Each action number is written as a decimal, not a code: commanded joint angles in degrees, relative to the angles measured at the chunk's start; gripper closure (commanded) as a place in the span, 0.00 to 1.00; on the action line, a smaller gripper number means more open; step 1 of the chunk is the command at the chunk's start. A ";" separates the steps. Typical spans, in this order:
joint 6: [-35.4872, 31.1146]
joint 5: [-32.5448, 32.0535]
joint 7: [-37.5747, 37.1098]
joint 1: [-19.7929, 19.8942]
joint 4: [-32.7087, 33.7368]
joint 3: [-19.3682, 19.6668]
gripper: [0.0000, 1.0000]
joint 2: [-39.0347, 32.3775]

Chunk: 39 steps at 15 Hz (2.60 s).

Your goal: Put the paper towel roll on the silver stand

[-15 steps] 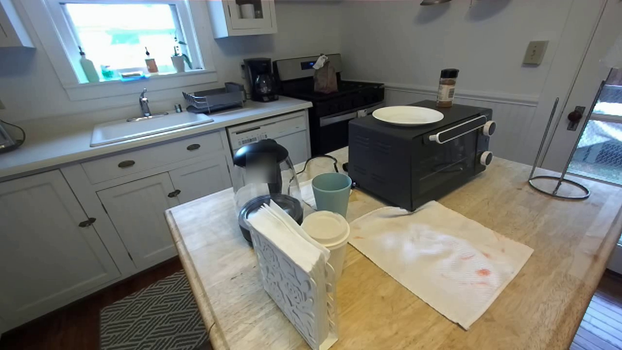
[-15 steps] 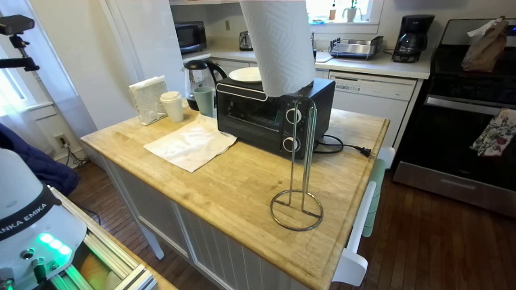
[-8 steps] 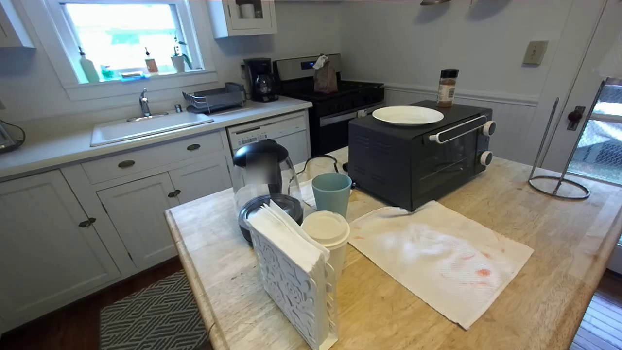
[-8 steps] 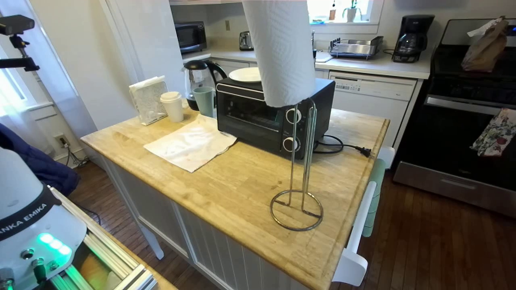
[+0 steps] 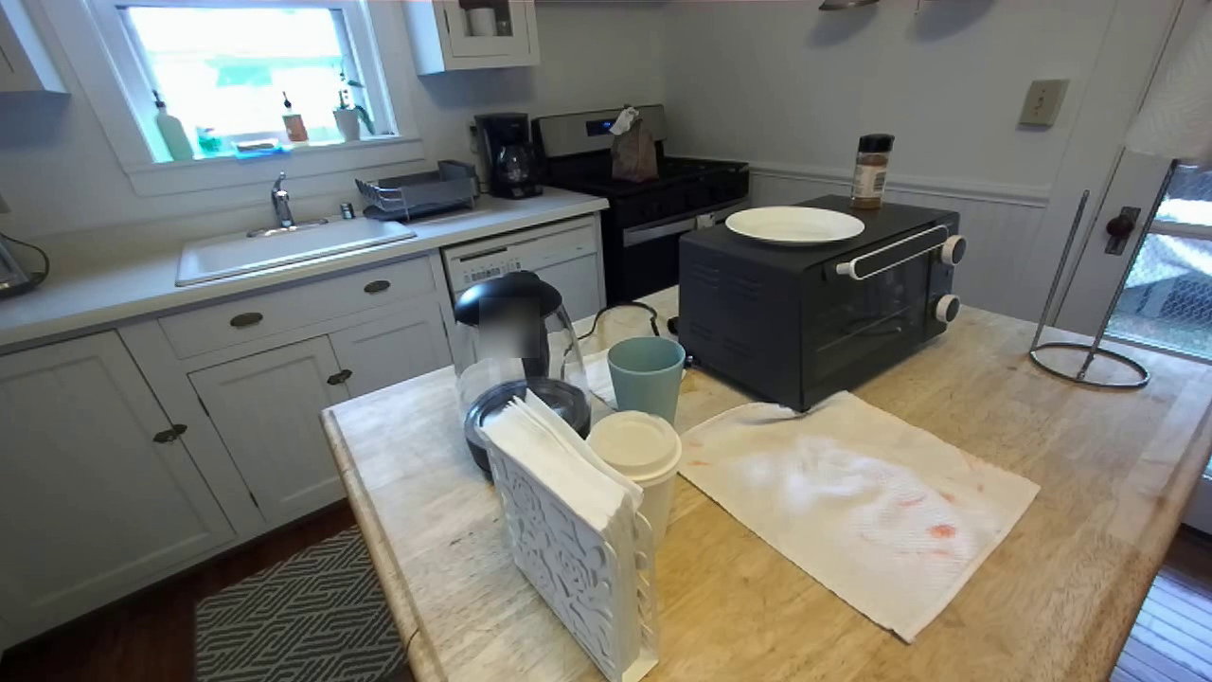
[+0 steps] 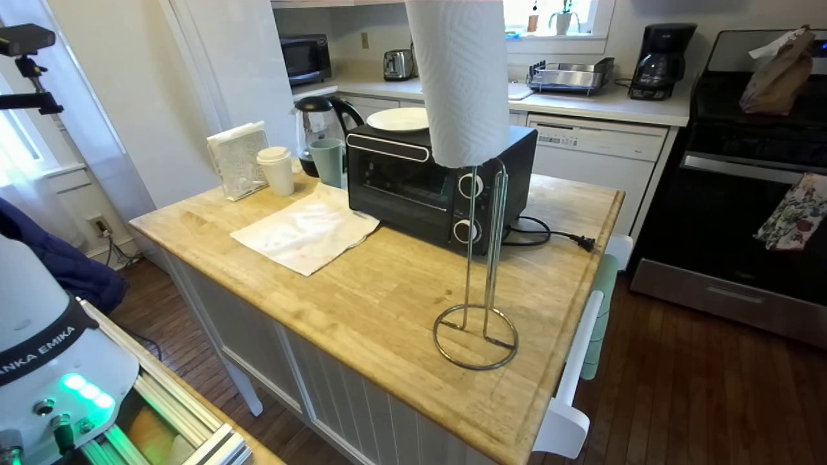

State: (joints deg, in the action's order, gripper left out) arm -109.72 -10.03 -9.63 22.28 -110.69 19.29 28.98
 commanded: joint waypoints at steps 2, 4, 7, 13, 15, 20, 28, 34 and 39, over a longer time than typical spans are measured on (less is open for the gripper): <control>0.83 2.32 2.17 -0.48 3.69 1.85 0.99 -3.24; 0.87 3.04 2.83 -0.62 4.16 2.46 0.99 -4.06; 0.70 3.86 3.26 -0.56 4.51 3.13 0.99 -5.29; 0.85 4.35 3.79 -0.32 4.81 3.86 0.99 -7.81; 0.86 4.34 3.73 -0.24 4.69 3.98 0.99 -8.49; 0.28 4.40 3.40 -0.12 3.93 4.20 0.99 -10.21; -0.10 4.99 3.21 -0.15 3.34 4.08 0.70 -14.02; 0.13 5.47 3.39 -0.03 3.42 4.09 0.39 -14.38; 0.62 5.53 3.40 0.10 3.17 3.97 0.04 -12.77</control>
State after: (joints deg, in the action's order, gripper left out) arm -109.72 -6.07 -7.35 22.31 -107.87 22.95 15.06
